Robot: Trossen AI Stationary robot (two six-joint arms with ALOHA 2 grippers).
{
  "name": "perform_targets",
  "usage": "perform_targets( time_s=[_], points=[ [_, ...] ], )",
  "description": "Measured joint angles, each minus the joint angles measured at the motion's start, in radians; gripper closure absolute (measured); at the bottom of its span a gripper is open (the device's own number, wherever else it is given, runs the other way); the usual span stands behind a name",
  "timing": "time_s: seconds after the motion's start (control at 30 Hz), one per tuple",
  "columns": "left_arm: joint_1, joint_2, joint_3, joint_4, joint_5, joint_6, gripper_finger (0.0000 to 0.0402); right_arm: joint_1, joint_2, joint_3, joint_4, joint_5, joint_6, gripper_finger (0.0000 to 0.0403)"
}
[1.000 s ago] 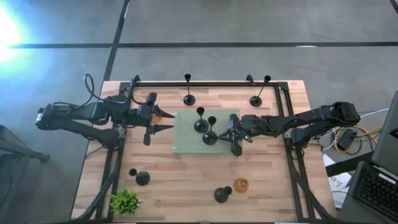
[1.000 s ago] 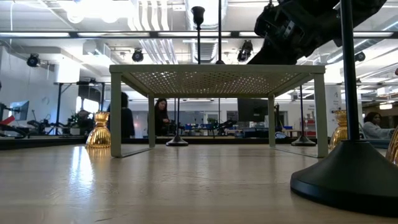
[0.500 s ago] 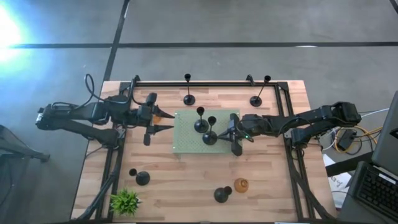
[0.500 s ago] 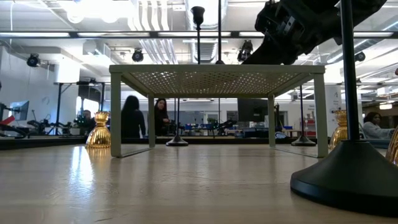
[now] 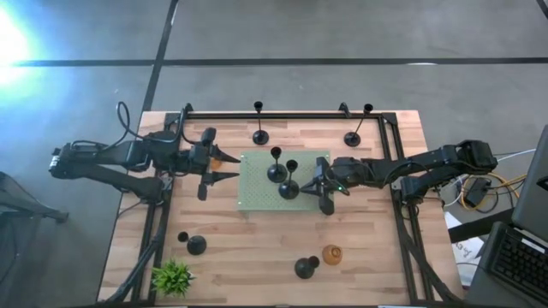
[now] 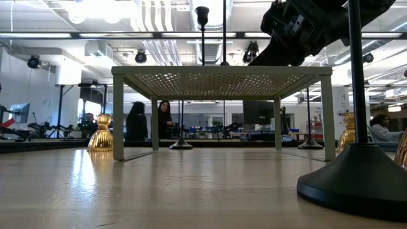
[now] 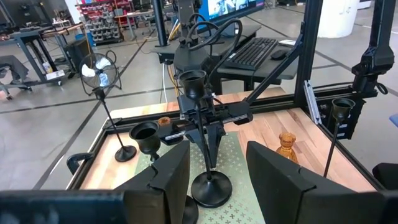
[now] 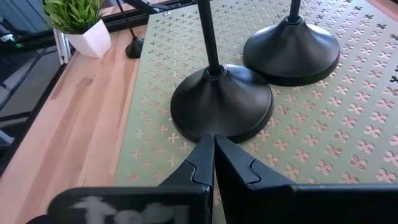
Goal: Pick & Place candle stick holders
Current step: Put the black candle holder on the shelf
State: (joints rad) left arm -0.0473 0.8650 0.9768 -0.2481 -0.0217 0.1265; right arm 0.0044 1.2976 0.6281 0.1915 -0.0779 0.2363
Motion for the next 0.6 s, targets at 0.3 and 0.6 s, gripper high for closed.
perform_targets(
  time_s=[0.3, 0.6],
  points=[
    [0.0, 0.0, 0.0, -0.028, -0.026, -0.022, 0.0239, 0.0, 0.0, 0.0, 0.007, -0.001, -0.004, 0.0395],
    [-0.006, -0.015, 0.036, -0.432, -0.141, -0.267, 0.0247, 0.0, -0.129, 0.0, -0.172, 0.005, 0.021, 0.0395]
  ],
)
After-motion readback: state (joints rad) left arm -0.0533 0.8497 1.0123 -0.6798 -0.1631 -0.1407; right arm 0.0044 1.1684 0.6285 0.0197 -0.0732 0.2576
